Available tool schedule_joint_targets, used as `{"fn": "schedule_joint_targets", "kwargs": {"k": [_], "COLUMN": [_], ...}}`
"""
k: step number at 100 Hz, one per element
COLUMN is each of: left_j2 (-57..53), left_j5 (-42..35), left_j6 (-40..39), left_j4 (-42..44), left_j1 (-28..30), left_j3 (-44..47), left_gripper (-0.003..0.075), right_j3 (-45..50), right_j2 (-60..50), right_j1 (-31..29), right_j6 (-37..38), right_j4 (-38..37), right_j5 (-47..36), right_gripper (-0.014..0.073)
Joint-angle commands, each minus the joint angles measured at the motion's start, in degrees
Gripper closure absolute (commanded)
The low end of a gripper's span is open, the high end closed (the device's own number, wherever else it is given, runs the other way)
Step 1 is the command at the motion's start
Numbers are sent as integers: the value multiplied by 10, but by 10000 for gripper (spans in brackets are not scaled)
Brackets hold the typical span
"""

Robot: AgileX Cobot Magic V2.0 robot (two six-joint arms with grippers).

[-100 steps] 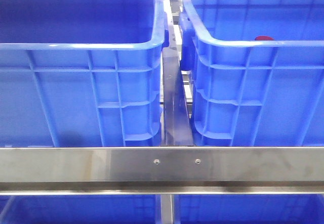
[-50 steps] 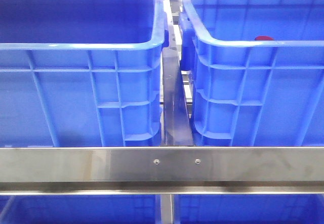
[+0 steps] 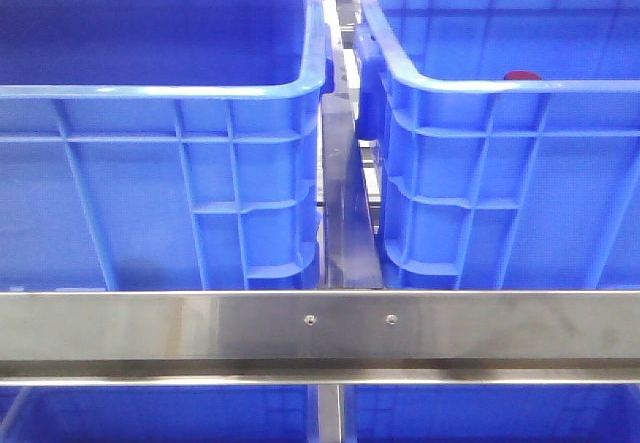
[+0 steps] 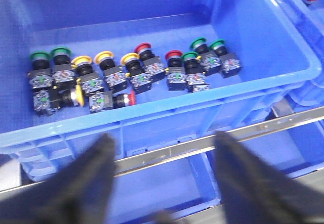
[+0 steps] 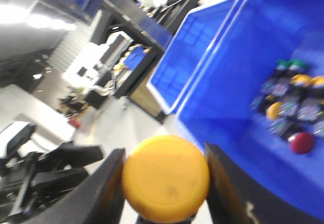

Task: Pick red and yellow buttons and place in box
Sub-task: 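Lower the yellow button into the bin beside the red one, open right gripper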

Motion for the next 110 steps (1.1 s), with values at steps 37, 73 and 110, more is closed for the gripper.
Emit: {"fn": "schedule_joint_targets", "kwargs": {"k": [37, 73, 110], "left_j2": [6, 6, 6], "left_j5": [-47, -47, -47], "left_j6": [0, 0, 0], "left_j4": [27, 32, 35], "left_j1": [-5, -5, -5], "left_j3": [-12, -12, -12], "left_gripper": [739, 739, 739], "right_j3": [-21, -19, -51], "right_j2": [-131, -93, 60], "right_j1": [-120, -137, -137], "right_j6": [-43, -90, -96], "right_j4": [-64, -119, -176], "right_j5": [-234, -598, -724], "right_gripper": [358, 358, 358]}}
